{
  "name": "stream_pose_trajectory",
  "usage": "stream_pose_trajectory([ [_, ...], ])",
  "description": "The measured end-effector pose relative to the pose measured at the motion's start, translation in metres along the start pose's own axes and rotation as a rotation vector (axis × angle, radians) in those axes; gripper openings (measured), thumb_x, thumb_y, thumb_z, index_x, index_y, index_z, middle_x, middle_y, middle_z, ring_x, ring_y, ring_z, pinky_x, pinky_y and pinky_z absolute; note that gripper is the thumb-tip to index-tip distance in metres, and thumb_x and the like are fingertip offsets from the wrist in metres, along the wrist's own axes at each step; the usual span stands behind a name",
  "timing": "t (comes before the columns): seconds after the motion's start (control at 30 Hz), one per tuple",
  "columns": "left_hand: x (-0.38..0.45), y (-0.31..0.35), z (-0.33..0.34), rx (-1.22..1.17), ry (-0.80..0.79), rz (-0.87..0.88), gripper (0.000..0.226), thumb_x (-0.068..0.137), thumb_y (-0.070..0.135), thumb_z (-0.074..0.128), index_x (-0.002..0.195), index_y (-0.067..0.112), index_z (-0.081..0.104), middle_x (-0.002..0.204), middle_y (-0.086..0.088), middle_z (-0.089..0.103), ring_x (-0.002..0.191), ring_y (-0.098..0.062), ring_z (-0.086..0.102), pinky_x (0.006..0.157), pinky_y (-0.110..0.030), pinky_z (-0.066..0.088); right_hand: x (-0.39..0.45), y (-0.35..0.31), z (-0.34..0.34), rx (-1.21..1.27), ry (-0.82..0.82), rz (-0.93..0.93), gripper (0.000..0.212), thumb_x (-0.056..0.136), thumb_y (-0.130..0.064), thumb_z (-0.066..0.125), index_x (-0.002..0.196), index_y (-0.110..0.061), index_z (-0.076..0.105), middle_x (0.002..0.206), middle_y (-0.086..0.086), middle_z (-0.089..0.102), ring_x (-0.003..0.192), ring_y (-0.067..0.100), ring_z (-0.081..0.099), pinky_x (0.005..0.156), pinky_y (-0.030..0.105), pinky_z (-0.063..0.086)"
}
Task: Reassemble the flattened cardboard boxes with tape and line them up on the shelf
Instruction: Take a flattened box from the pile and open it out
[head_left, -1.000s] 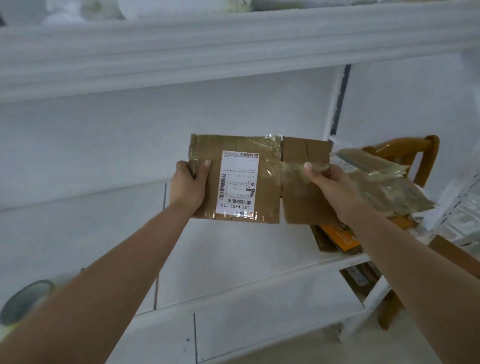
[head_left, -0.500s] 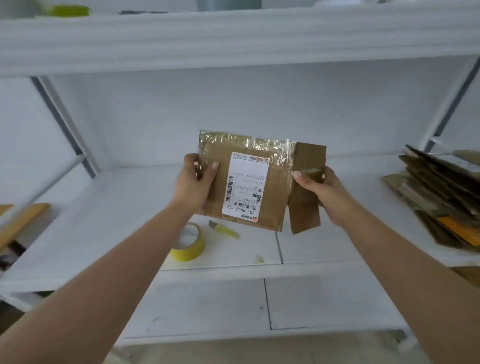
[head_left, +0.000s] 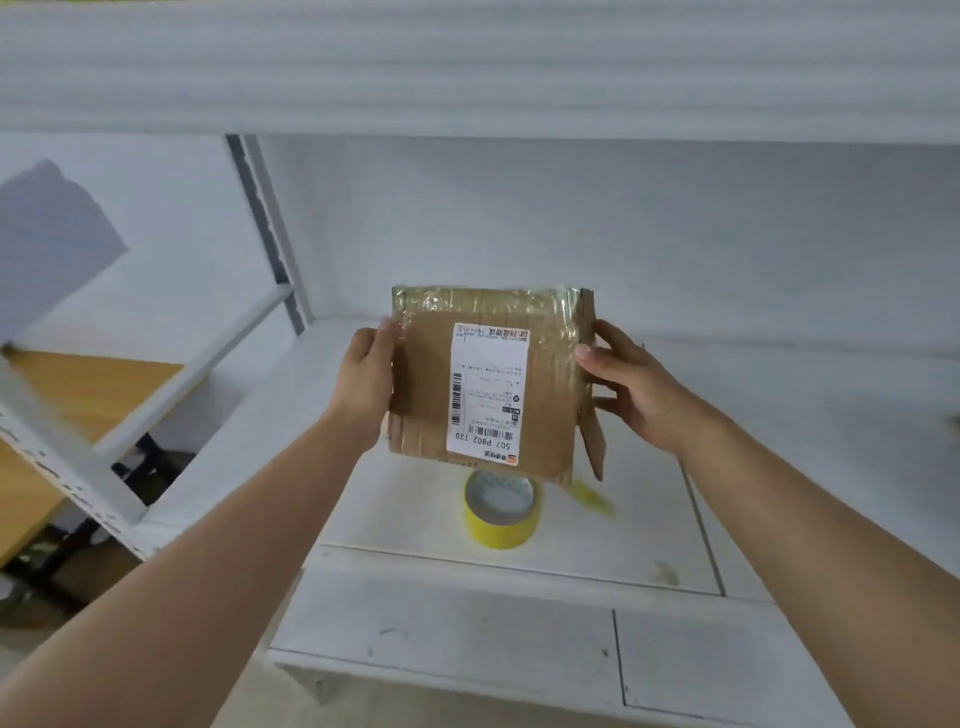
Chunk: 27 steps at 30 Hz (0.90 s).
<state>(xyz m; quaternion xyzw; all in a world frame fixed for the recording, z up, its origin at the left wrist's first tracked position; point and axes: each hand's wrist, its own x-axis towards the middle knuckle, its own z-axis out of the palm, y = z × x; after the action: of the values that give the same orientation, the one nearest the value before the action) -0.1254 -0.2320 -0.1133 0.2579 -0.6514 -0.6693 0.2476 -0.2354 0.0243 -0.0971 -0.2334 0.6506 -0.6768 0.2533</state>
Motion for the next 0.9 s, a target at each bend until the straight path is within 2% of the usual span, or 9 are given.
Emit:
stream_pose_trajectory([
  [0.1, 0.020, 0.000, -0.018, -0.083, 0.047, -0.051, 0.041, 0.103, 0.047, 0.032, 0.111, 0.017, 0.057, 0.115, -0.005, 0.062, 0.097, -0.021, 0.058, 0.086, -0.038, 0.049, 0.027, 0.001, 0.012, 0.041, -0.126, 0.021, 0.068, 0.070, -0.038, 0.077, 0.133, -0.028, 0.053, 0.118, 0.008, 0.062, 0.109, 0.024, 0.056, 0.087, 0.041, 0.035],
  [0.17, 0.032, 0.000, -0.031, -0.115, 0.043, -0.082, 0.042, 0.104, 0.045, 0.031, 0.095, 0.015, 0.059, 0.098, -0.002, 0.065, 0.082, -0.017, 0.061, 0.071, -0.034, 0.050, 0.043, 0.001, 0.029, 0.073, -0.187, 0.013, 0.087, 0.064, -0.055, 0.081, 0.137, -0.020, 0.051, 0.125, 0.010, 0.059, 0.114, 0.027, 0.054, 0.087, 0.040, 0.037],
  [0.27, 0.051, 0.001, -0.046, -0.155, -0.004, -0.097, 0.047, 0.105, 0.041, 0.035, 0.072, 0.015, 0.055, 0.074, 0.001, 0.067, 0.071, -0.017, 0.063, 0.059, -0.034, 0.051, 0.064, -0.002, 0.057, 0.222, -0.180, 0.015, 0.079, 0.067, -0.083, 0.054, 0.121, -0.026, 0.068, 0.127, 0.008, 0.065, 0.119, 0.026, 0.061, 0.090, 0.037, 0.053],
  [0.33, 0.062, 0.003, -0.052, -0.152, -0.031, -0.086, 0.041, 0.104, 0.043, 0.037, 0.086, 0.018, 0.065, 0.081, 0.005, 0.073, 0.083, -0.017, 0.068, 0.067, -0.037, 0.055, 0.076, -0.001, 0.077, 0.303, -0.137, 0.033, 0.076, 0.077, -0.085, 0.030, 0.112, -0.033, 0.073, 0.120, 0.008, 0.069, 0.114, 0.026, 0.065, 0.081, 0.035, 0.057],
  [0.4, 0.072, 0.003, -0.061, -0.158, -0.031, -0.089, 0.033, 0.102, 0.047, 0.042, 0.110, 0.022, 0.062, 0.099, 0.005, 0.073, 0.095, -0.017, 0.068, 0.073, -0.038, 0.055, 0.088, 0.005, 0.095, 0.305, -0.087, 0.046, 0.078, 0.081, -0.082, 0.022, 0.103, -0.031, 0.077, 0.109, 0.007, 0.073, 0.105, 0.026, 0.069, 0.075, 0.033, 0.058],
  [0.47, 0.083, 0.001, -0.075, -0.155, -0.040, -0.105, 0.036, 0.101, 0.050, 0.043, 0.120, 0.023, 0.058, 0.108, 0.002, 0.071, 0.100, -0.018, 0.067, 0.074, -0.036, 0.054, 0.095, 0.014, 0.111, 0.303, -0.042, 0.059, 0.076, 0.078, -0.082, 0.028, 0.095, -0.028, 0.079, 0.100, 0.008, 0.076, 0.097, 0.026, 0.072, 0.070, 0.032, 0.058],
  [0.57, 0.103, -0.006, -0.107, -0.118, -0.111, -0.146, 0.037, 0.099, 0.055, 0.042, 0.105, 0.030, 0.069, 0.101, 0.006, 0.075, 0.098, -0.014, 0.070, 0.077, -0.032, 0.052, 0.104, 0.029, 0.144, 0.358, 0.035, 0.060, 0.069, 0.077, -0.079, 0.035, 0.092, -0.029, 0.080, 0.097, 0.007, 0.076, 0.092, 0.024, 0.073, 0.066, 0.031, 0.059],
  [0.7, 0.117, -0.024, -0.151, -0.082, -0.194, -0.227, 0.039, 0.097, 0.055, 0.045, 0.103, 0.030, 0.073, 0.107, 0.000, 0.075, 0.107, -0.020, 0.068, 0.101, -0.042, 0.047, 0.104, 0.054, 0.190, 0.401, 0.144, 0.078, 0.060, 0.080, -0.071, 0.039, 0.086, -0.028, 0.081, 0.091, 0.007, 0.077, 0.085, 0.022, 0.074, 0.060, 0.027, 0.058],
  [0.9, 0.123, -0.046, -0.179, -0.178, -0.437, -0.359, 0.055, 0.092, 0.065, 0.043, 0.094, 0.024, 0.080, 0.111, -0.008, 0.073, 0.103, -0.024, 0.070, 0.088, -0.041, 0.052, 0.086, 0.088, 0.225, 0.512, 0.364, 0.032, 0.042, 0.088, -0.055, 0.050, 0.111, -0.025, 0.067, 0.093, 0.004, 0.076, 0.082, 0.018, 0.074, 0.057, 0.025, 0.056],
])
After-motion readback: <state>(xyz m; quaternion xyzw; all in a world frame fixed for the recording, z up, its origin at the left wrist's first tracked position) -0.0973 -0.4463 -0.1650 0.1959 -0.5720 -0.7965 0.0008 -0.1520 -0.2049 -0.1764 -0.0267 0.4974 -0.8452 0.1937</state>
